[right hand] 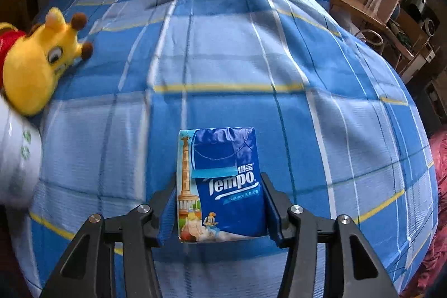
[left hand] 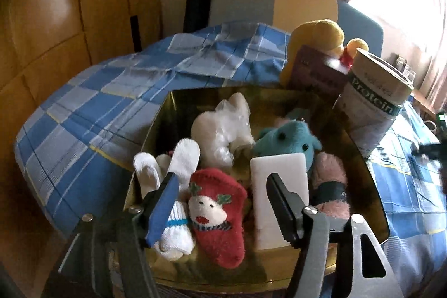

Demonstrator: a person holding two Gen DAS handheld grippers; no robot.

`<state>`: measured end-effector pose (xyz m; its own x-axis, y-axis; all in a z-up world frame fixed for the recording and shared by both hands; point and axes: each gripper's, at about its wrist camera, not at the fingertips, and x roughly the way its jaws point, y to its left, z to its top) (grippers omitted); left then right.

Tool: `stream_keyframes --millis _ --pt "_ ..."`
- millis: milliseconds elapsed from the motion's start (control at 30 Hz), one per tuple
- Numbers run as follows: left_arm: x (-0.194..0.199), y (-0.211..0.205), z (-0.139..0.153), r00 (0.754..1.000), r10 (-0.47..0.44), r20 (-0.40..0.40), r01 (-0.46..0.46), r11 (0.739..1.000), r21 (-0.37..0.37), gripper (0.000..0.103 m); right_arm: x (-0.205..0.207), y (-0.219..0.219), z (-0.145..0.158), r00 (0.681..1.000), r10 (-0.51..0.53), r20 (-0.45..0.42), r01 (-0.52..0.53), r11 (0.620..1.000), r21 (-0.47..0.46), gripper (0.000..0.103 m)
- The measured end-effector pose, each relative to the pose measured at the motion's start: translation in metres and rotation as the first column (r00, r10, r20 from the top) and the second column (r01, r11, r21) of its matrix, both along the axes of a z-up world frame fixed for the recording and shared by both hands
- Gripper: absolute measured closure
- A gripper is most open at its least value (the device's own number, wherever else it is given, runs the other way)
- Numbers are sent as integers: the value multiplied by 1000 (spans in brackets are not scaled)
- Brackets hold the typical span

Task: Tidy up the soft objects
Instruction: 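Carry the blue Tempo tissue pack into the gold tray and open the right tool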

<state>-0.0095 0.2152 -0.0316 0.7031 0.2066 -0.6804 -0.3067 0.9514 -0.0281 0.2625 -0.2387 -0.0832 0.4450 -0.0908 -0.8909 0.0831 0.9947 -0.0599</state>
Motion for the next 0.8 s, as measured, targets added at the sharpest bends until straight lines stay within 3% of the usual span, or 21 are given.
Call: stream_keyframes --millis 267,467,633,800 --pt "-6 2 8 1000 -9 25 10 1000 -12 33 58 65 81 993 64 102 -62 998 -20 50" --pt "-9 2 8 999 -17 33 18 1000 -19 33 77 146 151 952 212 221 -206 977 -53 50" --pt "-10 2 6 999 -16 28 17 999 -31 33 54 223 189 861 407 306 -402 912 -82 50" --pt "-10 2 7 1000 -12 28 13 999 -33 33 5 289 191 736 591 330 -597 796 -94 50"
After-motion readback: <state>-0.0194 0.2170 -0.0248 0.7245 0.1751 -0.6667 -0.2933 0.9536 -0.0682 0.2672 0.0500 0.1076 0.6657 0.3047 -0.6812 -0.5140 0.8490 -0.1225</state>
